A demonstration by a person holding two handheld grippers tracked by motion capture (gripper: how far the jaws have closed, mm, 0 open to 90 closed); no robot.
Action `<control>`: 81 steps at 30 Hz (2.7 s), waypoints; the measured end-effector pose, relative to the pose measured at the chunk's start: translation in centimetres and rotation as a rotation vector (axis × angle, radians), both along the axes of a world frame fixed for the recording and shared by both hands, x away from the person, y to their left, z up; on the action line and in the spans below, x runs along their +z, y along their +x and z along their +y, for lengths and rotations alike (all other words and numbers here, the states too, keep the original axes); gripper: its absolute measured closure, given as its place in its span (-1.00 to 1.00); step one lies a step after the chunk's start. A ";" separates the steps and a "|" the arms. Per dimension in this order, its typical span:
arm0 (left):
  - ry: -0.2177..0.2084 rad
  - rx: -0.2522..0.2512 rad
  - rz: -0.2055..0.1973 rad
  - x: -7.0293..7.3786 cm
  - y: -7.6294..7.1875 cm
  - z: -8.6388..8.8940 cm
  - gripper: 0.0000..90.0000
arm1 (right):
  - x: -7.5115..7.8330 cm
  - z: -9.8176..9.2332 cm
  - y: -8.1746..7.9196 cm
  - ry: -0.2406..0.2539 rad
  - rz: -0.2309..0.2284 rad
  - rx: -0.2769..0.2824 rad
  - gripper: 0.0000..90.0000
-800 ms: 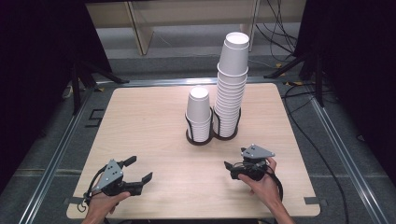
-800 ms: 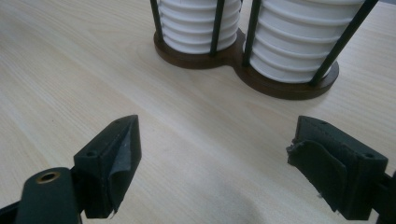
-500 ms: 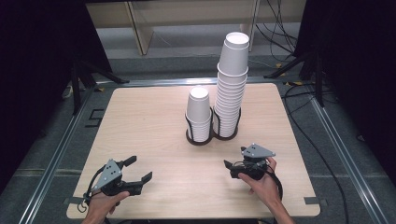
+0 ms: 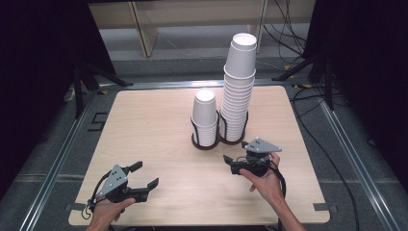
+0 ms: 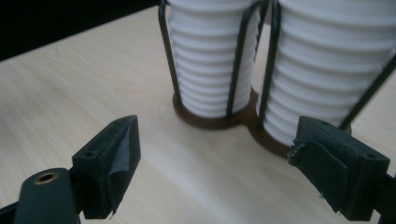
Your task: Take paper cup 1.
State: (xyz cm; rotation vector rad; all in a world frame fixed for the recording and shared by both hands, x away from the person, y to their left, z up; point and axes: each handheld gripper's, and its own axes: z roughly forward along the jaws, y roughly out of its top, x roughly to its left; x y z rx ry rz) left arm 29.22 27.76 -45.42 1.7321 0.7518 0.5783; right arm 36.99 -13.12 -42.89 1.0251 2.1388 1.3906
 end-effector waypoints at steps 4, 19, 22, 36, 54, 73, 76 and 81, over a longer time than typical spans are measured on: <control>0.010 0.004 0.009 0.1 -0.2 0.0 -0.67 | 1.8 1.4 0.9 0.002 -0.014 -0.005 -0.64; -0.006 -0.006 0.000 -0.1 0.0 -0.1 -0.67 | 4.7 3.3 3.5 0.034 -0.067 -0.004 -0.65; -0.008 -0.005 0.000 -0.1 0.0 -0.2 -0.67 | 4.8 3.7 3.6 0.030 -0.073 -0.008 -0.65; -0.008 -0.002 0.007 -0.1 0.1 0.0 -0.67 | 6.2 5.5 4.8 0.041 -0.094 -0.006 -0.66; 0.002 0.005 0.011 0.1 -0.1 0.1 -0.67 | 7.3 7.7 6.5 0.048 -0.112 -0.079 -0.66; -0.011 -0.001 0.006 0.1 -0.1 0.1 -0.67 | 7.3 10.2 8.9 0.043 -0.089 -0.158 -0.66; -0.014 -0.006 0.002 0.0 0.0 0.1 -0.67 | 7.4 10.5 9.1 0.039 -0.089 -0.181 -0.67; -0.009 -0.005 0.003 0.1 -0.1 0.1 -0.67 | 7.4 11.0 9.3 0.034 -0.086 -0.204 -0.66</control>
